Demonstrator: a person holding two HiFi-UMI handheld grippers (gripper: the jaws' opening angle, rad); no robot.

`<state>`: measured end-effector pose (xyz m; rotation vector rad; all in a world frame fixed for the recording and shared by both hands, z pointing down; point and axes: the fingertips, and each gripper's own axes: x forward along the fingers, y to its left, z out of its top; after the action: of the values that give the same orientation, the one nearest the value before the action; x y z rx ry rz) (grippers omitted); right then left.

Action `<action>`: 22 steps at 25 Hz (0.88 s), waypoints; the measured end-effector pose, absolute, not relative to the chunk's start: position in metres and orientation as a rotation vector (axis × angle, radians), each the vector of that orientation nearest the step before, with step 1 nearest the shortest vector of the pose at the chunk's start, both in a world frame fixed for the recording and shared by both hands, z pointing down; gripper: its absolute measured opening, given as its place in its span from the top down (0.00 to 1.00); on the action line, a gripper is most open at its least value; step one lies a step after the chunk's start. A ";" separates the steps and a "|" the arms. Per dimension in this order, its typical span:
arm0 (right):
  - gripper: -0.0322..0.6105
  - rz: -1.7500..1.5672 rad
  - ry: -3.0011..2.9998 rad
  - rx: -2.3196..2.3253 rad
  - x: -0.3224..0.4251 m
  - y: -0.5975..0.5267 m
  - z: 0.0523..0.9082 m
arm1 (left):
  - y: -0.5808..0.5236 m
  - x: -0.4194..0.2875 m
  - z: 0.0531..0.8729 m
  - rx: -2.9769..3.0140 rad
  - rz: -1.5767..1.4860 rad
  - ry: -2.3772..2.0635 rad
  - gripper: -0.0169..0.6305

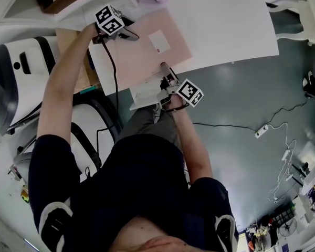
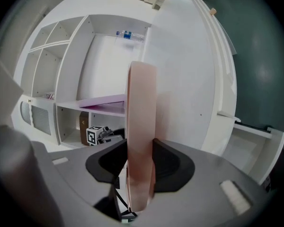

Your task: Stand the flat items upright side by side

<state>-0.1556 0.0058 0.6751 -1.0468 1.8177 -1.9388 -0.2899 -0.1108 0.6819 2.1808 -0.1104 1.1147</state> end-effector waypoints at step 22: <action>0.71 -1.630 2.133 -1.219 -0.114 -0.007 0.591 | -0.119 -0.287 0.597 2.531 0.859 -0.587 0.54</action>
<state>-0.1142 -0.0067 0.5907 -1.2190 2.1330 -1.6300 -0.2874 -0.1190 0.5967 2.5310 -0.5870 0.8589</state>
